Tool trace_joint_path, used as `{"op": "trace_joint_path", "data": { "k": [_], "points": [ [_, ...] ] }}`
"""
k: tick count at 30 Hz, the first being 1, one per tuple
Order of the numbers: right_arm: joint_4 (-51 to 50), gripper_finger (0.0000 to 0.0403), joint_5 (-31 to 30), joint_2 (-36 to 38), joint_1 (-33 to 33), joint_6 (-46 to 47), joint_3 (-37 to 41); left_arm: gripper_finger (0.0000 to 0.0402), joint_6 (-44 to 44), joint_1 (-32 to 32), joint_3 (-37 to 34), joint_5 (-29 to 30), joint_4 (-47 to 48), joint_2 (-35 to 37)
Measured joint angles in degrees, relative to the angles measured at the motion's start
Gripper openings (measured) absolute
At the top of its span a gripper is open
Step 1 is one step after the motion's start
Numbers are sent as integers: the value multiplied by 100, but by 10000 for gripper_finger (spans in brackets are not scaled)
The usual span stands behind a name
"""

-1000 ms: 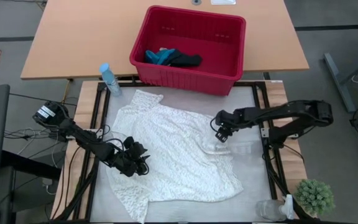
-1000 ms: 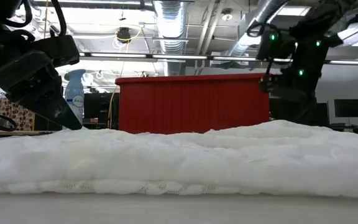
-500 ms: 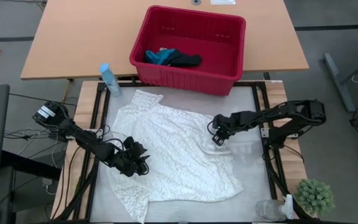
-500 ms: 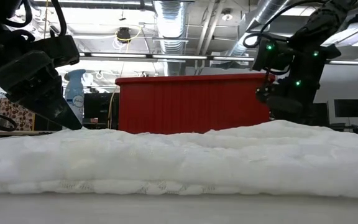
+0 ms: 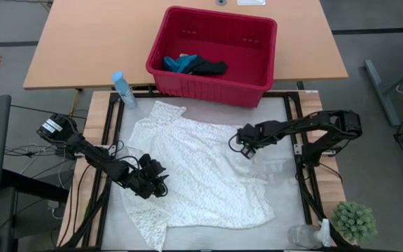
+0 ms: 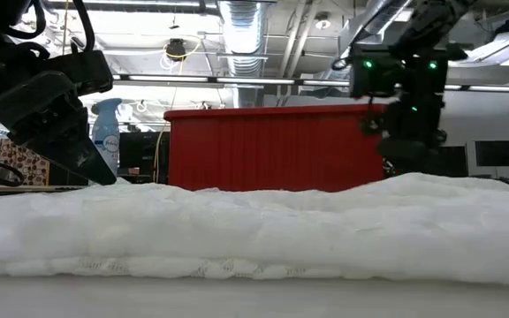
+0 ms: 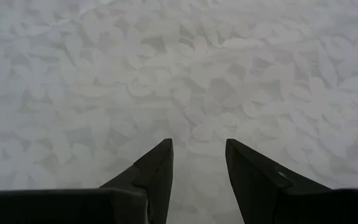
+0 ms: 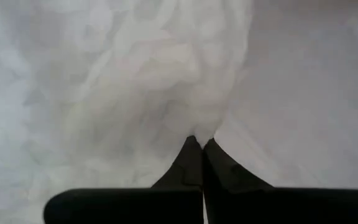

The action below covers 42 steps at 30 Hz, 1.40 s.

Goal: Fold Laundry from Bin
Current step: Fold the white shirt

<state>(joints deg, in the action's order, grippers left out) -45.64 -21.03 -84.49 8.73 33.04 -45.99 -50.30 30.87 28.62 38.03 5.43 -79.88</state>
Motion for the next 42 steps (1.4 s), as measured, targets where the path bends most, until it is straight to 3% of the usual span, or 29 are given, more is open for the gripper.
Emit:
{"op": "trace_joint_path", "data": {
  "k": [9, 16, 25, 35, 37, 40, 42],
  "points": [
    [-436, 16, -915, 2, 233, 41, -374, 139, 7, 0, 0, 23, 7, 0],
    [-490, 35, -1867, 7, 627, 729, -372, 139, 3, 0, 0, 25, 9, 0],
    [-440, 83, -1292, -9, 964, 224, -368, 139, 4, 0, 0, -7, 7, 0],
    [-512, 185, -2080, -4, 1104, 250, -363, 139, 54, 0, 1, 0, 20, 0],
    [-475, 191, -2082, -4, 1135, 179, -388, 139, 70, 2, 1, 209, -3, 0],
    [-218, 193, -1967, -4, 1136, -161, -396, 139, 111, -47, 0, 997, -321, 8],
    [-71, 193, -1835, -4, 1131, -375, -396, 139, 568, -195, 24, 1222, -662, 121]
  ]
}}
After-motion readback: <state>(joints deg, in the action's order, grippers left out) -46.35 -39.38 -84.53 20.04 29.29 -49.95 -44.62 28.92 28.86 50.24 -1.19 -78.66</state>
